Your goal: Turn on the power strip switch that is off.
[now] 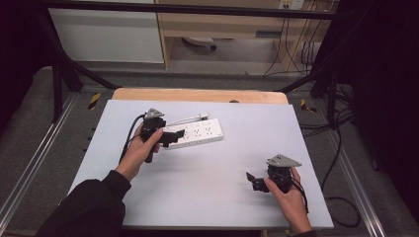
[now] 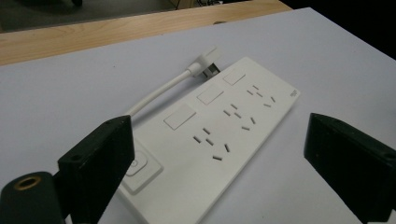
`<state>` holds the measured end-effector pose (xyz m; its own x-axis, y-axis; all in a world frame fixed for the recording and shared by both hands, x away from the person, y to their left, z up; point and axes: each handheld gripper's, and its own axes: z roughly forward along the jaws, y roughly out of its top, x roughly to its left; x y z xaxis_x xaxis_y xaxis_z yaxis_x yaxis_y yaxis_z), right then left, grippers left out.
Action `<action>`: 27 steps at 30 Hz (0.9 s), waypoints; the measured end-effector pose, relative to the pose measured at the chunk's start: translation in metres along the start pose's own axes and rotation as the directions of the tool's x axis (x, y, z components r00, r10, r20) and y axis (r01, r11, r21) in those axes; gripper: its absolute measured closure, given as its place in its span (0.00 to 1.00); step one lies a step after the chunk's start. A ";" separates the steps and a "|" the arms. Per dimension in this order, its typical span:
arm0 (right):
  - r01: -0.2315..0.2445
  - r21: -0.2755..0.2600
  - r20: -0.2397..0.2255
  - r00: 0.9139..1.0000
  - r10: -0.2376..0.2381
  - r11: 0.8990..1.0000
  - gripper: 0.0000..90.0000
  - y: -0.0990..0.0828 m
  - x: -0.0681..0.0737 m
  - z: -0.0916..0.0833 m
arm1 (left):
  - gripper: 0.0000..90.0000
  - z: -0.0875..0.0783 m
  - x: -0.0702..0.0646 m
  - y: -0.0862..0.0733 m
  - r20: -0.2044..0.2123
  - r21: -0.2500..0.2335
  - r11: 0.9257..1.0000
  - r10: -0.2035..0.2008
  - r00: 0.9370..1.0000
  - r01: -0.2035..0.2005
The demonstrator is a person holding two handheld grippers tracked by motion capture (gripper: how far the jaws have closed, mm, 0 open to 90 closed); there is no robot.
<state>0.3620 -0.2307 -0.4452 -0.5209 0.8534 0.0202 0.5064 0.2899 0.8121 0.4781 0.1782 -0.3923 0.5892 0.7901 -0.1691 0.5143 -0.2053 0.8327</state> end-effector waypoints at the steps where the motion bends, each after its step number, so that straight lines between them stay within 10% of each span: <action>1: 0.000 0.001 0.000 1.000 0.000 1.000 0.03 0.000 0.000 0.000 | 0.09 -0.003 0.000 -0.001 0.002 0.001 1.000 -0.002 1.000 0.002; 27: -0.002 0.004 0.001 1.000 0.002 1.000 0.03 0.000 0.000 0.001 | 0.09 -0.074 0.012 -0.040 -0.020 -0.058 0.998 0.016 1.000 -0.017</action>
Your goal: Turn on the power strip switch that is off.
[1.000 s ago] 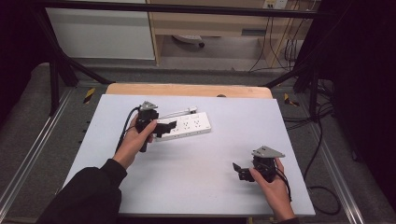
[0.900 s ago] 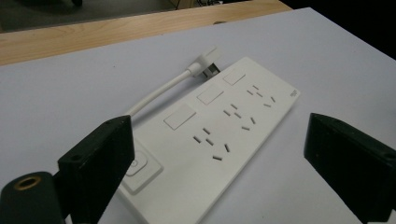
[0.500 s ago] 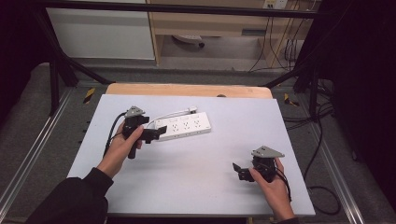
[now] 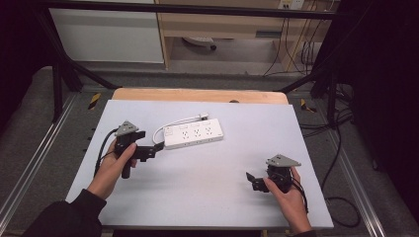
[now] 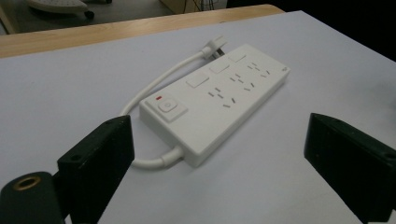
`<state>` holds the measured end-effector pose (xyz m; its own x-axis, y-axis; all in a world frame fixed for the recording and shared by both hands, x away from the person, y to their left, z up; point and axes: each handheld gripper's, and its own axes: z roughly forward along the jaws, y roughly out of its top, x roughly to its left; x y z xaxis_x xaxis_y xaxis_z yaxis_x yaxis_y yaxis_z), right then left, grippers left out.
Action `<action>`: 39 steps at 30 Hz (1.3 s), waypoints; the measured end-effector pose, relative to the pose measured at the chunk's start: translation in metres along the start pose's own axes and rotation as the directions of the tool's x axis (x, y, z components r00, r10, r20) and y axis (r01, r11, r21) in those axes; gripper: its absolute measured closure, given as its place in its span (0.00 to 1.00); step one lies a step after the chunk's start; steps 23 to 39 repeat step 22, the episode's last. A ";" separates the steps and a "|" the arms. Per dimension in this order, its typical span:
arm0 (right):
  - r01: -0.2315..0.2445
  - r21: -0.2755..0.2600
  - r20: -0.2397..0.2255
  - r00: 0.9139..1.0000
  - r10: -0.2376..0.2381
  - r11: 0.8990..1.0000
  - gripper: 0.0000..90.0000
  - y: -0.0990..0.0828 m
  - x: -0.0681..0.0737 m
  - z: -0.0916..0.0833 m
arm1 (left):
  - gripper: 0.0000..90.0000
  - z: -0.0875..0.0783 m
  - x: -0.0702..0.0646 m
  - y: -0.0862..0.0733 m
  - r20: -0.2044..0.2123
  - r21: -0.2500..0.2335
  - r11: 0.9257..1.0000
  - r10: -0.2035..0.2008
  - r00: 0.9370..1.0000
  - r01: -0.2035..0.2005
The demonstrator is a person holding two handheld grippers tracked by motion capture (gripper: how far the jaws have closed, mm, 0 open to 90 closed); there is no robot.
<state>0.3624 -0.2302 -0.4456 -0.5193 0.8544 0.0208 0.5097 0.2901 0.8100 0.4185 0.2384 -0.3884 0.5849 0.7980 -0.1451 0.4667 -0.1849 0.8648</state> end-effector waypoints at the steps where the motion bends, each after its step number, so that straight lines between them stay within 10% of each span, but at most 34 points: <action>1: -0.001 0.001 0.000 1.000 0.001 1.000 0.03 0.000 0.000 0.000 | 0.09 -0.004 0.001 -0.003 -0.007 -0.005 1.000 -0.004 1.000 0.004; 19: -0.016 0.013 0.023 1.000 0.016 1.000 0.03 0.000 -0.003 0.003 | 0.10 -0.070 0.004 -0.090 -0.055 0.043 0.998 -0.043 0.998 0.045; 22: -0.022 0.021 0.069 0.997 0.020 1.000 0.03 -0.001 -0.008 0.008 | 0.09 -0.076 -0.007 -0.095 -0.024 0.078 0.997 0.028 0.999 -0.026; 39: -0.022 0.021 0.069 0.997 0.020 1.000 0.03 -0.001 -0.008 0.008 | 0.09 -0.076 -0.007 -0.095 -0.024 0.078 0.997 0.028 0.999 -0.026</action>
